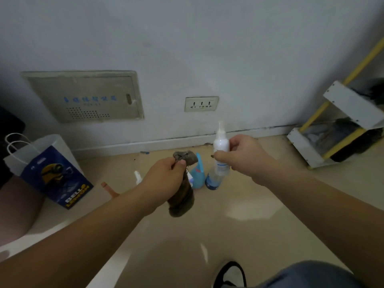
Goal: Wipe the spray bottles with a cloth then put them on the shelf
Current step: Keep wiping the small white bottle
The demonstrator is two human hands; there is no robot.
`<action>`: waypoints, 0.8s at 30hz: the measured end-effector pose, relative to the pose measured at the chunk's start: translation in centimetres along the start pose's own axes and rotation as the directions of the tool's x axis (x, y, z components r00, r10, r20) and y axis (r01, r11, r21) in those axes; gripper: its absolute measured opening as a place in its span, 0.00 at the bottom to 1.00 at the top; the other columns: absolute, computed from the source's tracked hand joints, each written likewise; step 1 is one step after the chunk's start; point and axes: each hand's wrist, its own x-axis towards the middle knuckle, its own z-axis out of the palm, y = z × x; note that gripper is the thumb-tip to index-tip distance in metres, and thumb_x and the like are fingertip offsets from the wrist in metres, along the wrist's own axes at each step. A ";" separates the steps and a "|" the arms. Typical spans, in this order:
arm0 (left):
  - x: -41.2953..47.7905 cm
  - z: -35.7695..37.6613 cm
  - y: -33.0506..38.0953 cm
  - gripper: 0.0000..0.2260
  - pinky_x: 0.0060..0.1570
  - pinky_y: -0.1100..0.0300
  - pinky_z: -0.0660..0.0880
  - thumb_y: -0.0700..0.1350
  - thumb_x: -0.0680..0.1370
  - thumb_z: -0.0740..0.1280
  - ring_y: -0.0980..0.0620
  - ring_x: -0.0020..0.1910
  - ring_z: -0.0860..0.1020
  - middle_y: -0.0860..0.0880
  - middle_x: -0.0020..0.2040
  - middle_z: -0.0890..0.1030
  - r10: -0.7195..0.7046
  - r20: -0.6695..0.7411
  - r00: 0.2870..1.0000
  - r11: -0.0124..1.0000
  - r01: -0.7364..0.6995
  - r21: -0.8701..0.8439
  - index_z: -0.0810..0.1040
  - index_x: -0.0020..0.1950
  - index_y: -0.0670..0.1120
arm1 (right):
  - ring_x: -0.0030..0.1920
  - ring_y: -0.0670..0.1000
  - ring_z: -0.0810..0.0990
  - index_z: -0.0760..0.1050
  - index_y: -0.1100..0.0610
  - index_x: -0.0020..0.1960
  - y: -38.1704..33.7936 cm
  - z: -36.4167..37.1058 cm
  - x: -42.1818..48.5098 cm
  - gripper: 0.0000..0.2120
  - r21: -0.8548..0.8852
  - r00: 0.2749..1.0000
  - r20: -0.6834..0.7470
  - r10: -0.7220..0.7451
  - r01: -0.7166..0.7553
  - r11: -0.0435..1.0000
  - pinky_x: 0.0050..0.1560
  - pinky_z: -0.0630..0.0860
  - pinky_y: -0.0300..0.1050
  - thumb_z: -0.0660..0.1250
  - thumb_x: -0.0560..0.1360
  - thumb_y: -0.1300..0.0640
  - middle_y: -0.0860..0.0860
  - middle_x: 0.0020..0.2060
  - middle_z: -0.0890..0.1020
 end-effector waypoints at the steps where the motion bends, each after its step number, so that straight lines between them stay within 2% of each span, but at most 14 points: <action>1: 0.7 1.0 -0.2 0.17 0.48 0.52 0.75 0.53 0.86 0.57 0.46 0.44 0.79 0.42 0.44 0.80 -0.031 0.016 0.999 0.999 0.031 -0.028 0.79 0.51 0.43 | 0.41 0.54 0.80 0.78 0.62 0.52 1.6 -0.3 0.5 0.15 -0.026 1.000 0.002 0.021 -0.021 0.999 0.40 0.79 0.50 0.78 0.71 0.57 0.57 0.42 0.81; 3: 2.2 3.3 -0.9 0.16 0.54 0.49 0.77 0.53 0.86 0.57 0.45 0.48 0.81 0.42 0.47 0.82 -0.104 0.040 0.994 0.992 0.106 -0.067 0.79 0.55 0.44 | 0.44 0.57 0.83 0.78 0.59 0.52 5.8 -0.4 1.4 0.14 -0.056 0.997 -0.005 0.078 -0.078 0.995 0.44 0.82 0.56 0.78 0.71 0.56 0.57 0.45 0.82; 5: 3.8 6.1 -2.2 0.16 0.52 0.52 0.76 0.53 0.86 0.57 0.46 0.48 0.80 0.43 0.48 0.81 -0.155 0.064 0.986 0.985 0.159 -0.067 0.79 0.56 0.44 | 0.43 0.55 0.82 0.79 0.58 0.51 10.6 0.4 2.3 0.13 -0.013 0.984 -0.039 0.174 -0.174 0.985 0.45 0.82 0.56 0.78 0.71 0.56 0.59 0.46 0.83; 8: 5.9 10.3 -4.0 0.15 0.44 0.58 0.72 0.53 0.86 0.57 0.50 0.45 0.78 0.43 0.47 0.80 -0.232 0.118 0.965 0.968 0.241 -0.064 0.79 0.56 0.45 | 0.37 0.52 0.77 0.78 0.58 0.51 17.0 2.1 4.3 0.13 0.066 0.948 -0.084 0.308 -0.303 0.951 0.37 0.76 0.49 0.79 0.71 0.56 0.56 0.41 0.79; 10: 7.7 12.8 -5.0 0.15 0.43 0.58 0.72 0.53 0.86 0.57 0.49 0.46 0.78 0.40 0.51 0.80 -0.275 0.149 0.950 0.954 0.288 -0.078 0.78 0.57 0.45 | 0.35 0.54 0.75 0.76 0.57 0.52 20.5 3.3 6.4 0.14 0.096 0.932 -0.084 0.354 -0.346 0.933 0.36 0.75 0.50 0.78 0.72 0.56 0.55 0.39 0.77; 13: 10.6 15.9 -6.4 0.14 0.44 0.55 0.72 0.53 0.86 0.57 0.47 0.44 0.76 0.40 0.47 0.79 -0.294 0.161 0.942 0.945 0.312 -0.099 0.77 0.52 0.45 | 0.32 0.56 0.74 0.73 0.53 0.55 24.9 4.9 10.0 0.15 0.145 0.905 -0.067 0.419 -0.407 0.902 0.30 0.72 0.47 0.77 0.74 0.56 0.56 0.37 0.76; 16: 13.0 18.1 -7.6 0.15 0.45 0.54 0.73 0.53 0.85 0.59 0.47 0.42 0.76 0.40 0.44 0.78 -0.282 0.130 0.951 0.942 0.300 -0.151 0.77 0.51 0.43 | 0.32 0.57 0.73 0.72 0.54 0.54 28.0 6.7 13.2 0.16 0.190 0.889 -0.067 0.453 -0.434 0.880 0.29 0.71 0.46 0.77 0.73 0.57 0.56 0.36 0.75; 20: 15.3 20.0 -8.5 0.15 0.46 0.53 0.72 0.54 0.85 0.60 0.44 0.48 0.79 0.38 0.50 0.79 -0.289 0.075 0.954 0.926 0.299 -0.231 0.78 0.52 0.42 | 0.34 0.56 0.74 0.71 0.51 0.50 31.1 8.8 16.1 0.16 0.199 0.896 -0.072 0.437 -0.417 0.887 0.35 0.72 0.49 0.78 0.71 0.53 0.55 0.36 0.76; 22: 15.8 20.5 -8.6 0.15 0.45 0.53 0.71 0.53 0.85 0.60 0.43 0.50 0.79 0.37 0.53 0.79 -0.297 0.082 0.951 0.920 0.308 -0.241 0.78 0.54 0.42 | 0.33 0.54 0.73 0.71 0.50 0.51 31.6 9.1 16.9 0.18 0.154 0.899 -0.025 0.437 -0.429 0.890 0.34 0.71 0.47 0.79 0.71 0.54 0.53 0.35 0.76; 24: 16.1 21.0 -8.9 0.16 0.44 0.54 0.70 0.53 0.85 0.61 0.42 0.50 0.79 0.36 0.54 0.79 -0.302 0.091 0.949 0.918 0.316 -0.239 0.78 0.55 0.41 | 0.32 0.54 0.73 0.71 0.51 0.56 31.5 8.4 17.5 0.20 0.042 0.883 0.090 0.461 -0.466 0.884 0.28 0.71 0.44 0.78 0.70 0.61 0.55 0.37 0.77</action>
